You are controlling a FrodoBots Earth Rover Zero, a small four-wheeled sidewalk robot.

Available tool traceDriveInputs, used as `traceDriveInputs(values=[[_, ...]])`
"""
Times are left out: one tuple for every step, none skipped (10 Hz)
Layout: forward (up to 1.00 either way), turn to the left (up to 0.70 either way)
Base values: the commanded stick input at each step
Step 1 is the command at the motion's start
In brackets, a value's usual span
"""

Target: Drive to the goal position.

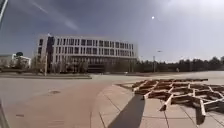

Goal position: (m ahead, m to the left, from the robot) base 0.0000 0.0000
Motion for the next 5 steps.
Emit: traceDriveInputs(values=[[0.05,0.0],[0.05,0.0],[0.05,0.0],[0.05,0.0],[0.05,0.0]])
